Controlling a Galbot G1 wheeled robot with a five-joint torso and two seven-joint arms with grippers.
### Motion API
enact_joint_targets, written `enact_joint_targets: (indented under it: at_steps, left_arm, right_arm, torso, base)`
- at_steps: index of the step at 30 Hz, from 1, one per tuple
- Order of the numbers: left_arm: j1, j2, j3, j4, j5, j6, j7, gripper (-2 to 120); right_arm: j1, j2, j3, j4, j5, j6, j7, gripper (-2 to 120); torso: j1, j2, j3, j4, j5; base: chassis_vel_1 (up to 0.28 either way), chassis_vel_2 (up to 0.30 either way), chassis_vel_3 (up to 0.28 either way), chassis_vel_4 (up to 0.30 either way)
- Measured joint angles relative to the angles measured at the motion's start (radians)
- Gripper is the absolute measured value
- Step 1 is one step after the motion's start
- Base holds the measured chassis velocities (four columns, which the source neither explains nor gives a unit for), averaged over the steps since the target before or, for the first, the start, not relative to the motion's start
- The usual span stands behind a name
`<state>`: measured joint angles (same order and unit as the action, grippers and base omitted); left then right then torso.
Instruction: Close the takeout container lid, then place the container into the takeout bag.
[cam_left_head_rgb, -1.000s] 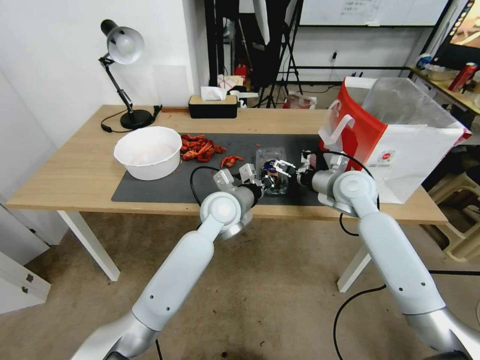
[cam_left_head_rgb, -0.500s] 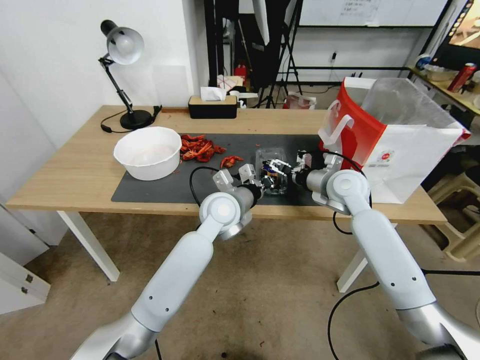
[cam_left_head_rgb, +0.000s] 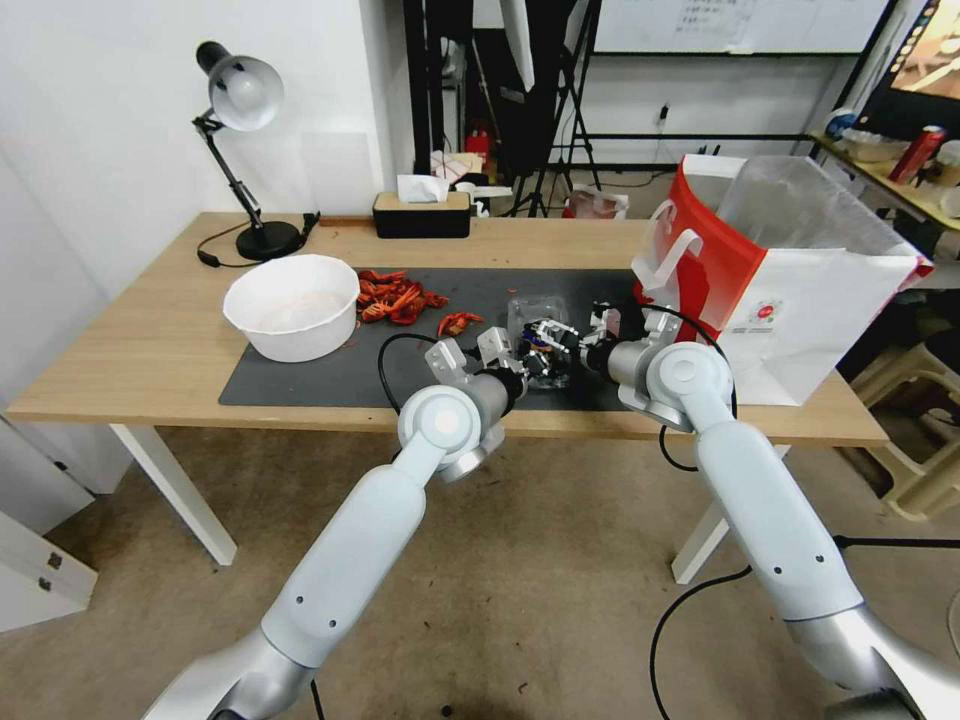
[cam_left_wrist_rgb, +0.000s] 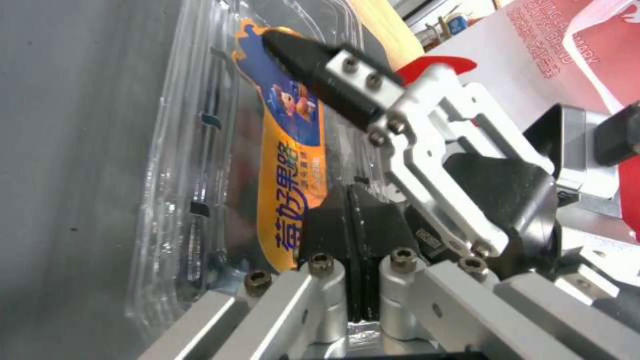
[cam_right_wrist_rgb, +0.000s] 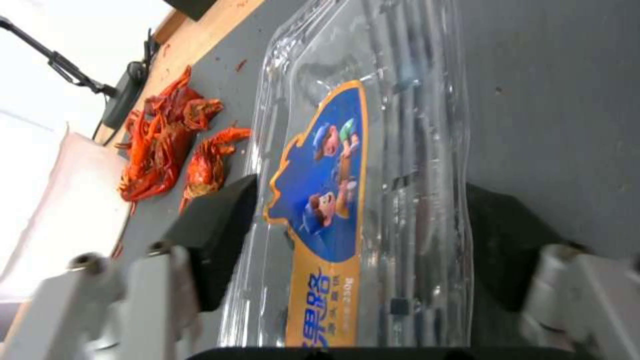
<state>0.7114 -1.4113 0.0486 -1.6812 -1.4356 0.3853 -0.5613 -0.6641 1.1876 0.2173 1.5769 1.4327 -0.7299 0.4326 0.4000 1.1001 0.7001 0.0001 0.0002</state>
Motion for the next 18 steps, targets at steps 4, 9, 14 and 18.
enact_joint_targets:
  at_steps: [4, 9, 14, 18]
  left_arm:
    - [0.001, 0.001, -0.001, -0.005, -0.002, 0.000, -0.004, 0]
    - [0.004, 0.002, -0.004, -0.007, -0.002, 0.000, -0.006, 0]
    - [0.008, 0.005, -0.010, -0.015, -0.004, 0.001, -0.005, 0]
    - [0.011, 0.013, -0.014, -0.024, -0.007, -0.001, -0.004, 0]
  right_arm:
    - [-0.006, -0.004, 0.000, 0.005, 0.001, -0.001, 0.005, 52]
    - [-0.012, -0.006, 0.001, 0.010, 0.004, -0.003, 0.012, 32]
    - [-0.010, -0.003, 0.001, 0.015, 0.007, -0.003, 0.019, 14]
    - [-0.007, -0.003, -0.001, 0.019, 0.008, -0.004, 0.025, 0]
  torso:
    - [0.000, 0.000, 0.000, 0.0001, 0.0001]
    - [0.000, 0.000, 0.000, 0.0003, 0.0000]
    - [0.000, 0.000, 0.000, 0.0003, -0.0001]
    - [0.000, 0.000, 0.000, 0.0004, -0.0003]
  base:
    - [0.000, 0.000, 0.000, 0.000]
    - [0.000, 0.000, 0.000, 0.000]
    - [0.000, 0.000, 0.000, 0.000]
    - [0.000, 0.000, 0.000, 0.000]
